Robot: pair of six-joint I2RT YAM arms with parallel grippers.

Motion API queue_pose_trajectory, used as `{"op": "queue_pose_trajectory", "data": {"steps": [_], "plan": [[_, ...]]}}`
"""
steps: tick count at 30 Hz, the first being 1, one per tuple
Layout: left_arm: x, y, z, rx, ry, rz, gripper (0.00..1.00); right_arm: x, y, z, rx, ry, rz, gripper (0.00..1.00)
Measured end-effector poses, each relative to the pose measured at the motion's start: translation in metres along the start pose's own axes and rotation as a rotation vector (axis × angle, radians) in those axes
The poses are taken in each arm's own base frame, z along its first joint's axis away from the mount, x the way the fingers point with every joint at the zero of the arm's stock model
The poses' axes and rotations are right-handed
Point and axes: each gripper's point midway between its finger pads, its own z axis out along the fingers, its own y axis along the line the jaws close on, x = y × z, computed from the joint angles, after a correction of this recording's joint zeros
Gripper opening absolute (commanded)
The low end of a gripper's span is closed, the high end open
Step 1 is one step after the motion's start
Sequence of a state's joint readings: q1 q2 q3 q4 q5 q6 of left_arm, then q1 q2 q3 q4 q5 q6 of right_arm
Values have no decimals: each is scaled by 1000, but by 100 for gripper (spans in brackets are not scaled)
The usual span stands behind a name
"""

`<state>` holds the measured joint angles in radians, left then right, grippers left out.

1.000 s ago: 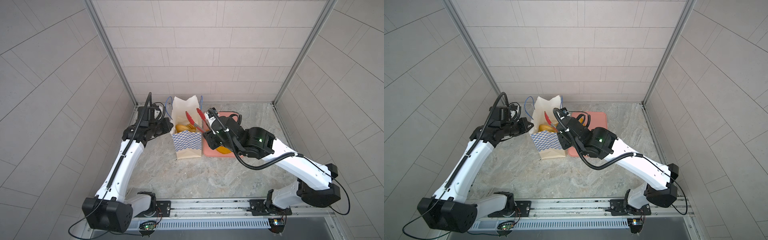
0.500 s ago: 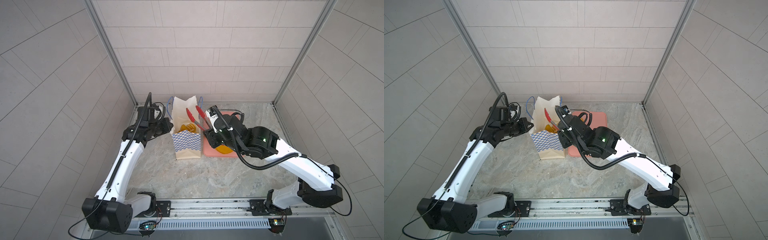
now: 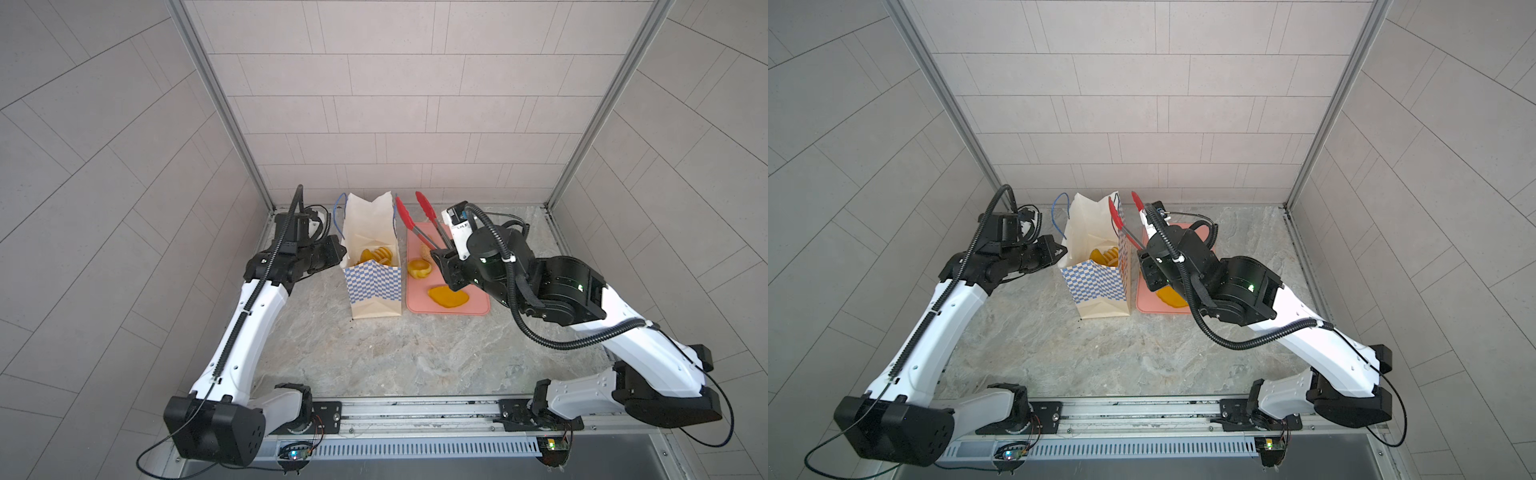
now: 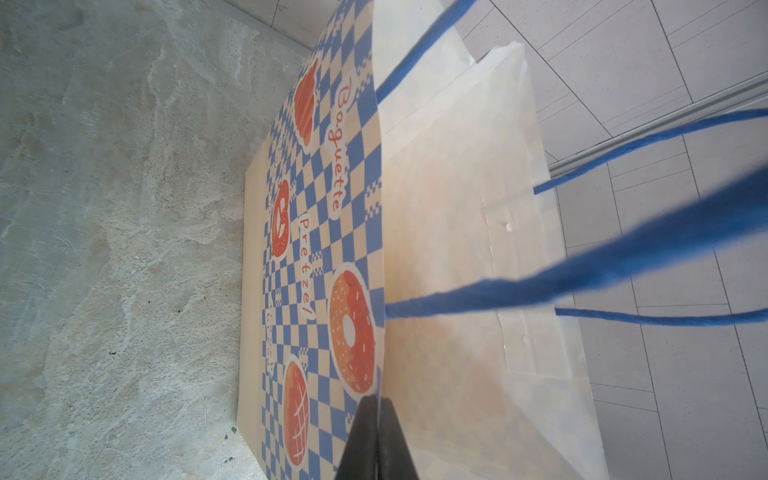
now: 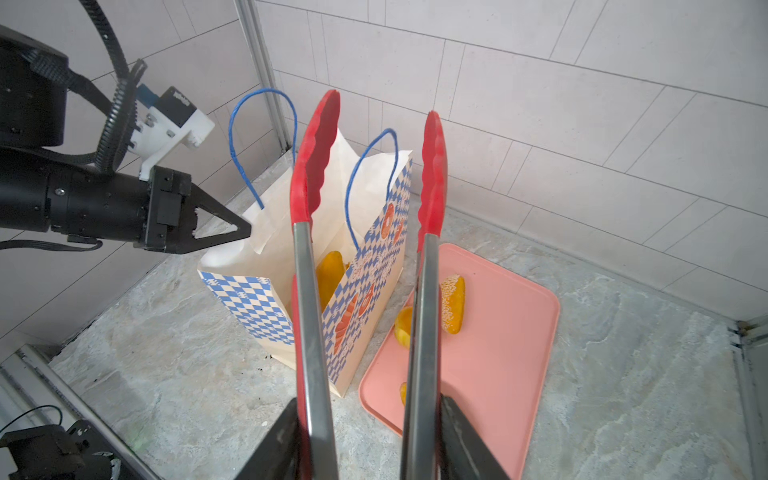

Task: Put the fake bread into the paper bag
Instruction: 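Withdraw the empty right tongs from the bag back over the pink tray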

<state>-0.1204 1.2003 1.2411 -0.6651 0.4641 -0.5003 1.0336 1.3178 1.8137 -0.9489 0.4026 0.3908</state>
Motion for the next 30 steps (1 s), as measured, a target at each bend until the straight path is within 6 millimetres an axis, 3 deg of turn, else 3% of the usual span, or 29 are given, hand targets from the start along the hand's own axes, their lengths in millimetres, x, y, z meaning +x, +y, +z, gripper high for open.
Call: {"op": "queue_pose_trajectory", "data": {"steps": [8, 14, 20, 30], "plan": [[0, 0, 0, -1, 1, -1, 0, -7, -54, -5, 121, -19, 53, 50], [1, 0, 0, -1, 2, -1, 0, 2, -78, 5, 157, 26, 87, 50], [1, 0, 0, -1, 2, -1, 0, 13, -94, 23, 169, 84, 121, 50], [1, 0, 0, -2, 3, -1, 0, 46, -103, 67, 166, 228, 131, 50]]}}
